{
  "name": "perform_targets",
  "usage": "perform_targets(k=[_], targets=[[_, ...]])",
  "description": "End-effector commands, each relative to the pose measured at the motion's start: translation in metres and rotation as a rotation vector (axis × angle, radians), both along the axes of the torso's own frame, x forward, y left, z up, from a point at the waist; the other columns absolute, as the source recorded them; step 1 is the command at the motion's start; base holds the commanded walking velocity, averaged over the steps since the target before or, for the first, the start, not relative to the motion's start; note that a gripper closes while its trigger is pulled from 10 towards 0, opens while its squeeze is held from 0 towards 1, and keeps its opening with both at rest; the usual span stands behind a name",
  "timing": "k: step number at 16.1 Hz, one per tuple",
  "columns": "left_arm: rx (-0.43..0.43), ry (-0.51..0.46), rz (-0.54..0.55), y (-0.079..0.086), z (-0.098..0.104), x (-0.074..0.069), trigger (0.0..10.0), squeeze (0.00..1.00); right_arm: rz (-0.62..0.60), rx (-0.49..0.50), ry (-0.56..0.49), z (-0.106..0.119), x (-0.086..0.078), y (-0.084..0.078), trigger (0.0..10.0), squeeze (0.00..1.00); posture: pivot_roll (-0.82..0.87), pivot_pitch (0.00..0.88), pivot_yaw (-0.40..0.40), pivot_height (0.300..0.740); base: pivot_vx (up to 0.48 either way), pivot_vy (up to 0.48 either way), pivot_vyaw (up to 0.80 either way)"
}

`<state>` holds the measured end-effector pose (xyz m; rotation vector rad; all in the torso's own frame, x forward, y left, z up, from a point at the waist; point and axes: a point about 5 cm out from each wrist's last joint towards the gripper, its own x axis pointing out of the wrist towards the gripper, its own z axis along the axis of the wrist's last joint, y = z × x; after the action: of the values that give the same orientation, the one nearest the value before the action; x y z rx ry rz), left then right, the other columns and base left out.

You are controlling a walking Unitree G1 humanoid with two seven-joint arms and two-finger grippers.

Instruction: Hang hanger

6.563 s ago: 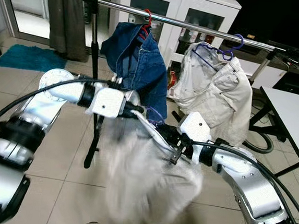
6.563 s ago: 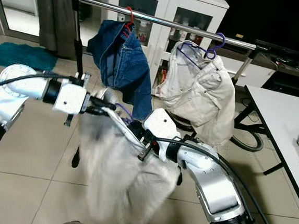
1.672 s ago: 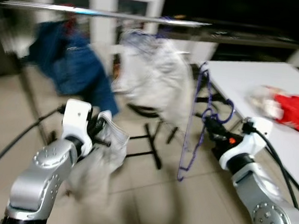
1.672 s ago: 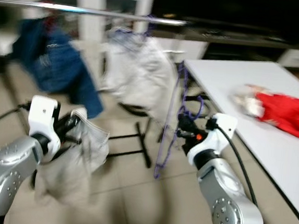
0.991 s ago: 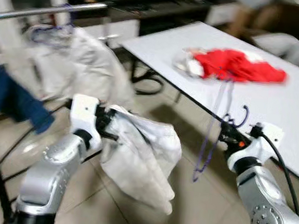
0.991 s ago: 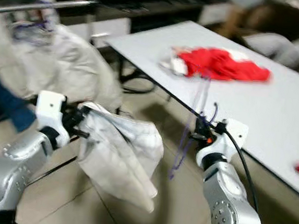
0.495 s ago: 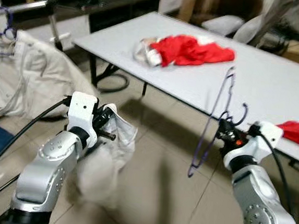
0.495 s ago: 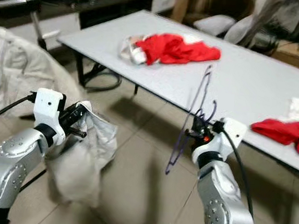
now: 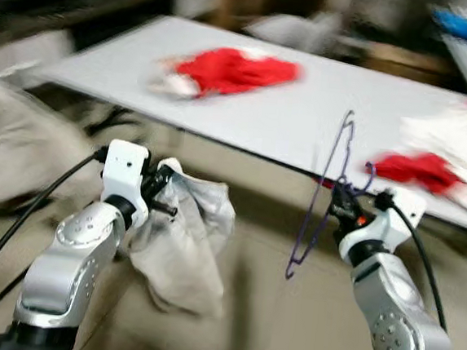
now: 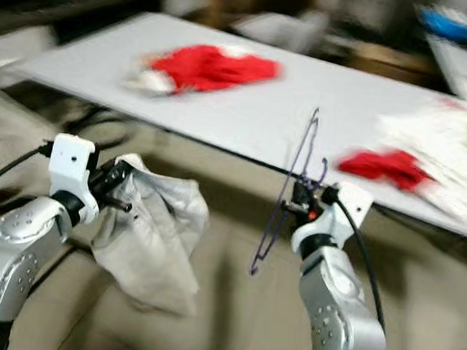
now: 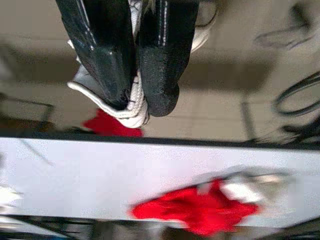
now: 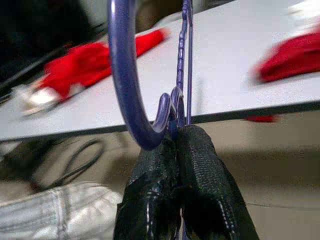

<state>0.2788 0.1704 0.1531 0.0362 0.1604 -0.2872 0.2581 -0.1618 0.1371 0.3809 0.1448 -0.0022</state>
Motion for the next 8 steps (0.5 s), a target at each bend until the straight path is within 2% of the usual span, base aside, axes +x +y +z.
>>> perform_targets(k=[1,6,8], targets=[[-0.003,-0.075,-0.026,-0.0048,0.0159,0.004,10.0,0.0,-0.006,-0.007,-0.004,0.0019,0.0021,-0.0015,10.0,0.0,0.06,0.0,-0.038,0.74,0.0,0.36,-0.75],[0.016,-0.067,-0.044,-0.0014,0.0139,0.0003,10.0,0.0,0.039,-0.041,0.001,0.0008,0.0002,0.0018,10.0,0.0,0.06,0.0,-0.037,0.74,0.0,0.359,-0.75],[0.012,-0.074,-0.028,0.0005,0.0159,0.0004,10.0,0.0,0.092,-0.057,-0.005,0.0017,0.0023,0.0058,10.0,0.0,0.06,0.0,-0.032,0.74,0.0,0.36,-0.61]])
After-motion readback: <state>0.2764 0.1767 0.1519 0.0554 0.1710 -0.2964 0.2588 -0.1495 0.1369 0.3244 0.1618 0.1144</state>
